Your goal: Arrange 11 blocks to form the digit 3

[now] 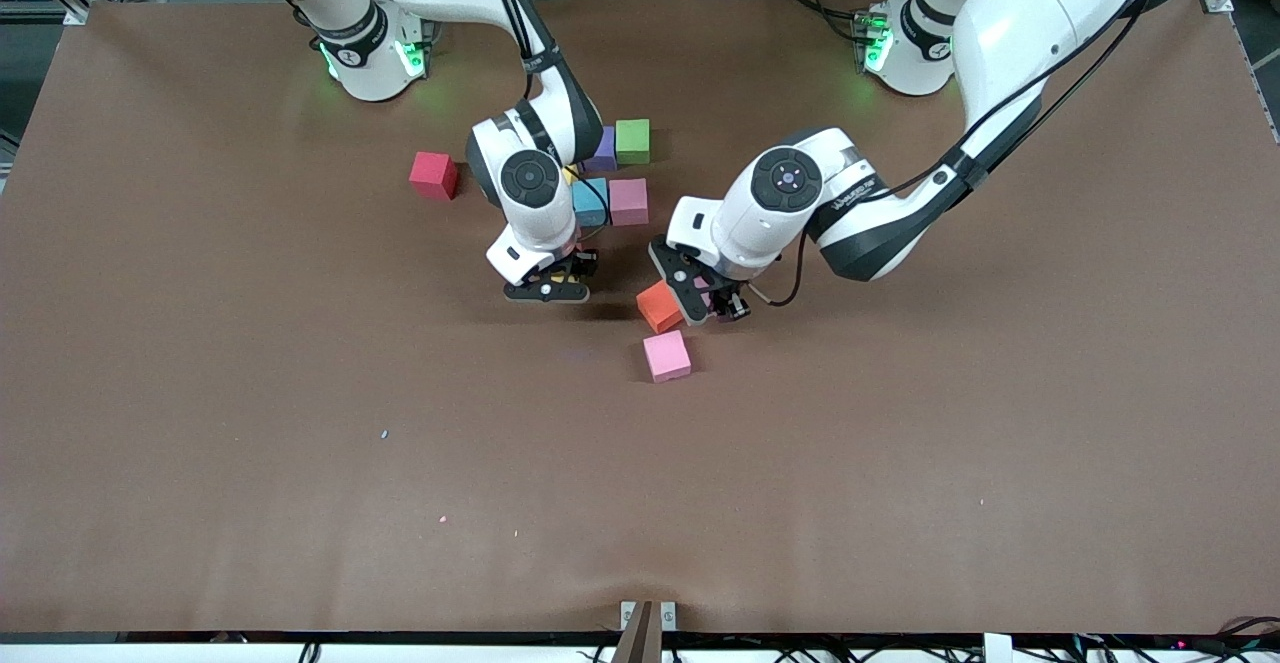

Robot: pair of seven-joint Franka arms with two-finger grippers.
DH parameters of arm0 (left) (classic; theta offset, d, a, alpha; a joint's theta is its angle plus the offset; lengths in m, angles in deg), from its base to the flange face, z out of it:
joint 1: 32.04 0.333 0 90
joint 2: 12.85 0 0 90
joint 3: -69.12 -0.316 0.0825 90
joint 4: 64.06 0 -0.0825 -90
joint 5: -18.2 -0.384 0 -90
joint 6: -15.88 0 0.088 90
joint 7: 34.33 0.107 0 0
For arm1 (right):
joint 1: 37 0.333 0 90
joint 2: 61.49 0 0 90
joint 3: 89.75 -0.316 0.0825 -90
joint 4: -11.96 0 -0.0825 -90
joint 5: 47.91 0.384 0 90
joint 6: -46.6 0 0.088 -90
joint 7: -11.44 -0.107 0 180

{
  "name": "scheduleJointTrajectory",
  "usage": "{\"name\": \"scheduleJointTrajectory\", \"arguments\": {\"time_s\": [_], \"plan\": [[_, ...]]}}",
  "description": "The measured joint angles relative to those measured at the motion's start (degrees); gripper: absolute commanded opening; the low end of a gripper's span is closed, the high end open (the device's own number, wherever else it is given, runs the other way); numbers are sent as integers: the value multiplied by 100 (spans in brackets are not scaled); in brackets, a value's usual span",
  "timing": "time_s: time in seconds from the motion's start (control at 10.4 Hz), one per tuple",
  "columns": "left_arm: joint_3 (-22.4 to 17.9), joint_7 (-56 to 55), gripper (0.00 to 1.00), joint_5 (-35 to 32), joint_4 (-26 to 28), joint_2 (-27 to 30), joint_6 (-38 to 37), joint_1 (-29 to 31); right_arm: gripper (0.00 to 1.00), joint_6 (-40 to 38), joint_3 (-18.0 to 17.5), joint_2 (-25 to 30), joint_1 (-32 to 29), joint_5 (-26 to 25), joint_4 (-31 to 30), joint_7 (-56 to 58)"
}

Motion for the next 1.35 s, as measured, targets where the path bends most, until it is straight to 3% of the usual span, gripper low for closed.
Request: {"name": "scheduleJointTrajectory", "arguments": {"time_s": [0.38,0.48,0.58,0.96,1.35], "plan": [[21,0,0,1,-21,-4,-25,-219,33,11,13,20,0,0,-37,20],[22,0,0,1,-52,-3,-25,-299,58,11,19,21,0,0,-40,25],[22,0,0,1,-81,-4,-25,-348,100,11,23,21,0,0,-41,29],[22,0,0,2,-207,-6,-26,-377,100,11,90,57,-1,0,-11,27],[24,0,0,189,-394,-6,-25,-752,100,-230,340,562,3,0,21,22]]}}
